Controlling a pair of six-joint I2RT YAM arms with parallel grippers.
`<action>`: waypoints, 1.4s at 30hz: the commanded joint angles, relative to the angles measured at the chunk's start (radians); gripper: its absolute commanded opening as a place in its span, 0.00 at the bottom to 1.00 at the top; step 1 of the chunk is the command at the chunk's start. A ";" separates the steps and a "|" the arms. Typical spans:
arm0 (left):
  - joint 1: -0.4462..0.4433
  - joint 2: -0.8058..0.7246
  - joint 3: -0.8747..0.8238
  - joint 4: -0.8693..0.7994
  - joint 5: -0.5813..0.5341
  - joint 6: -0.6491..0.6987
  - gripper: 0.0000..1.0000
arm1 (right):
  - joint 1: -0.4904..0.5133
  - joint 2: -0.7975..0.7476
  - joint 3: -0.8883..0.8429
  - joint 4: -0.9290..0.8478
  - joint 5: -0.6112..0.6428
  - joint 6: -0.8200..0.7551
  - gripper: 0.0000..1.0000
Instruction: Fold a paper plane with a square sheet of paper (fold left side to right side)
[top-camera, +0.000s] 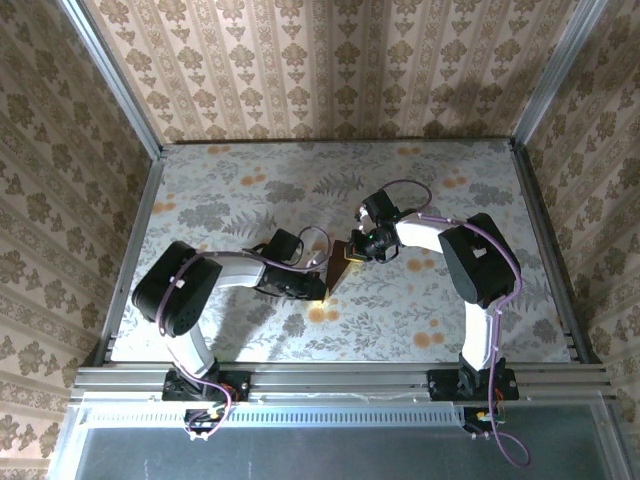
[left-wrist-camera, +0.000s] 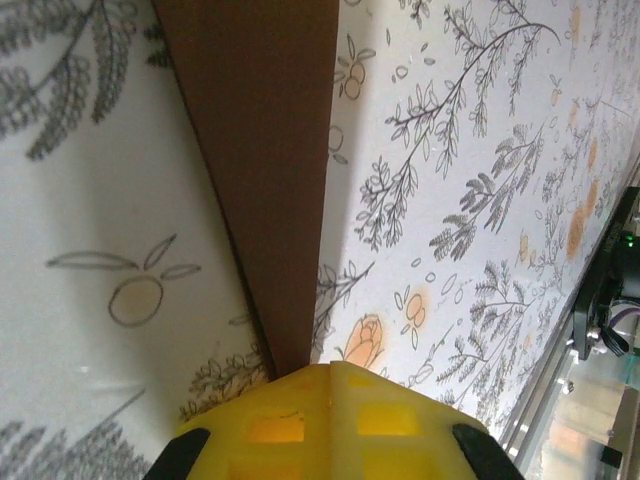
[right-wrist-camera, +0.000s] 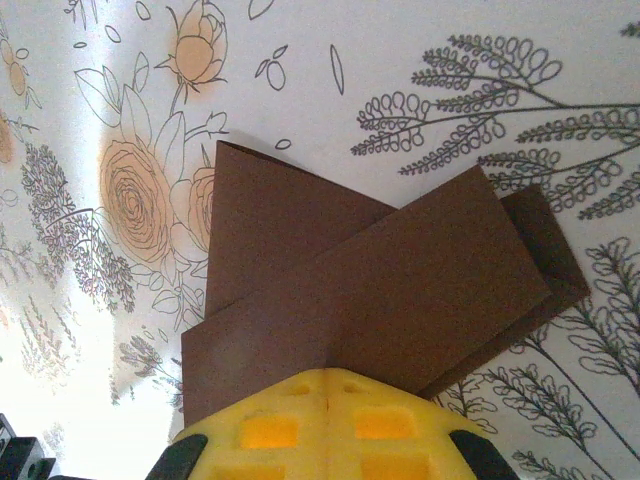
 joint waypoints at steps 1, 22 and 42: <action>-0.004 -0.044 -0.008 -0.068 -0.003 -0.013 0.00 | 0.007 0.057 -0.030 -0.094 0.093 -0.009 0.00; -0.007 0.057 0.056 -0.067 -0.042 0.015 0.00 | 0.024 -0.009 -0.001 -0.028 0.028 0.011 0.00; -0.016 0.071 0.005 -0.057 -0.117 0.011 0.00 | 0.113 -0.147 -0.205 0.248 -0.032 0.097 0.00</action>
